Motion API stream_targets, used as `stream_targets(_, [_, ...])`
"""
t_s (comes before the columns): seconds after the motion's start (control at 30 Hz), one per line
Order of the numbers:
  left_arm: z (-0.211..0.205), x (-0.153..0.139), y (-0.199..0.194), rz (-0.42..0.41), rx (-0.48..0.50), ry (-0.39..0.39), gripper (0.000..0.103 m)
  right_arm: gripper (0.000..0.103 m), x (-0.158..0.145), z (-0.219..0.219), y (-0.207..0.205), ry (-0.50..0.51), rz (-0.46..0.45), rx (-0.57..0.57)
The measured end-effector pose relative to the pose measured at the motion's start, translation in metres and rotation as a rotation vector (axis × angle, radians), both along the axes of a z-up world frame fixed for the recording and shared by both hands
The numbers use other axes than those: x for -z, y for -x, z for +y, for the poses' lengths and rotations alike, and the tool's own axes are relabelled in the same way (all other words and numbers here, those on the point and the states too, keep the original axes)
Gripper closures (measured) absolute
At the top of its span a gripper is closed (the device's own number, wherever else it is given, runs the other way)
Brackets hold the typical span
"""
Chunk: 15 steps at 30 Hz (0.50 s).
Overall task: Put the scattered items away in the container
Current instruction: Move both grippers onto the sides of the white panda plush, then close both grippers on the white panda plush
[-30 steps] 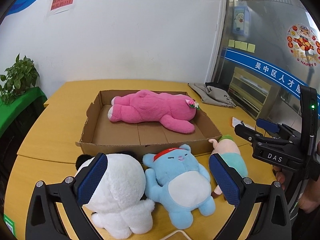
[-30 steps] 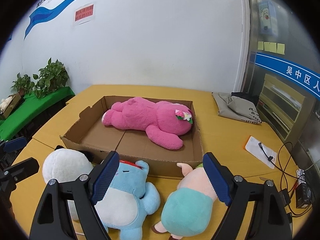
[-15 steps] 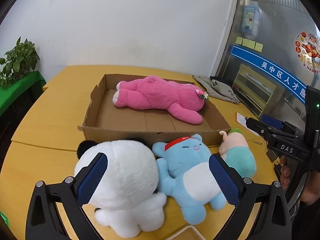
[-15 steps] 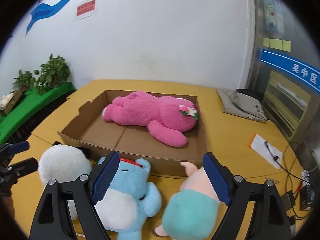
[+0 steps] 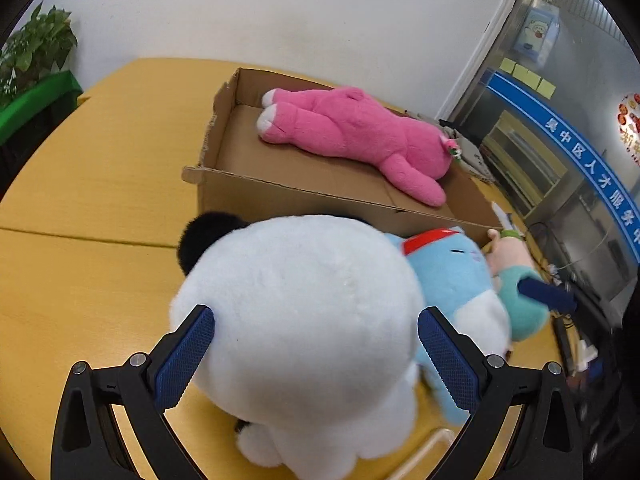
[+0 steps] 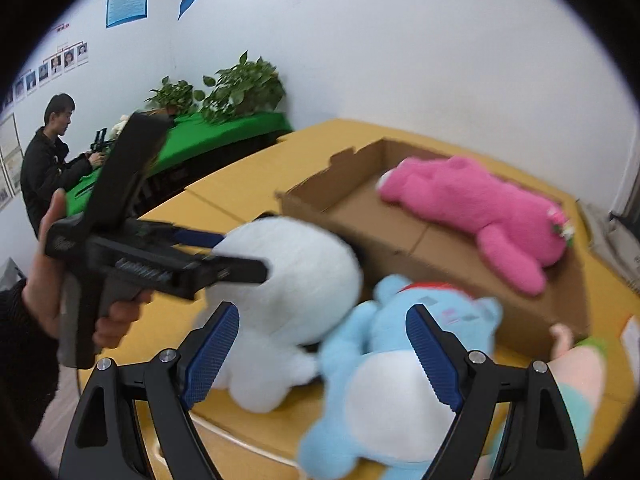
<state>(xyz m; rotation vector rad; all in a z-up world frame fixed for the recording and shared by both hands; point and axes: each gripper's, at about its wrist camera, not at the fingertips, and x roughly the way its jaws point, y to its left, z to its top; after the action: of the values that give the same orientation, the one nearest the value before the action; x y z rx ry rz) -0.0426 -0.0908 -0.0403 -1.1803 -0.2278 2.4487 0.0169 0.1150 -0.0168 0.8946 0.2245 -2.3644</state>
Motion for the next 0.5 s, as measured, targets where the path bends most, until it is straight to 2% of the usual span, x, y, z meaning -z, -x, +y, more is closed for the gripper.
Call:
stream_targets(0.07, [0.0, 0.003, 0.005, -0.001, 0.02, 0.017, 0.0, 0.017, 0.02, -0.013, 0.003, 0.048, -0.07, 0.005])
stream_targets(0.13, [-0.003, 0.005, 0.009, -0.023, 0.027, -0.011, 0.0, 0.017, 0.037, -0.024, 0.005, 0.063, -0.106, 0.014])
stream_targets(0.33, [-0.007, 0.007, 0.016, -0.047, 0.061, -0.018, 0.0, 0.017, 0.075, -0.066, 0.003, 0.051, -0.101, 0.0])
stream_targets(0.4, [-0.01, 0.009, 0.02, -0.052, 0.066, -0.021, 0.0, 0.017, 0.085, -0.076, 0.006, 0.032, -0.09, 0.04])
stream_targets(0.5, [-0.013, 0.012, 0.022, -0.058, 0.087, -0.045, 0.0, 0.017, 0.09, -0.073, 0.015, 0.101, -0.139, 0.063])
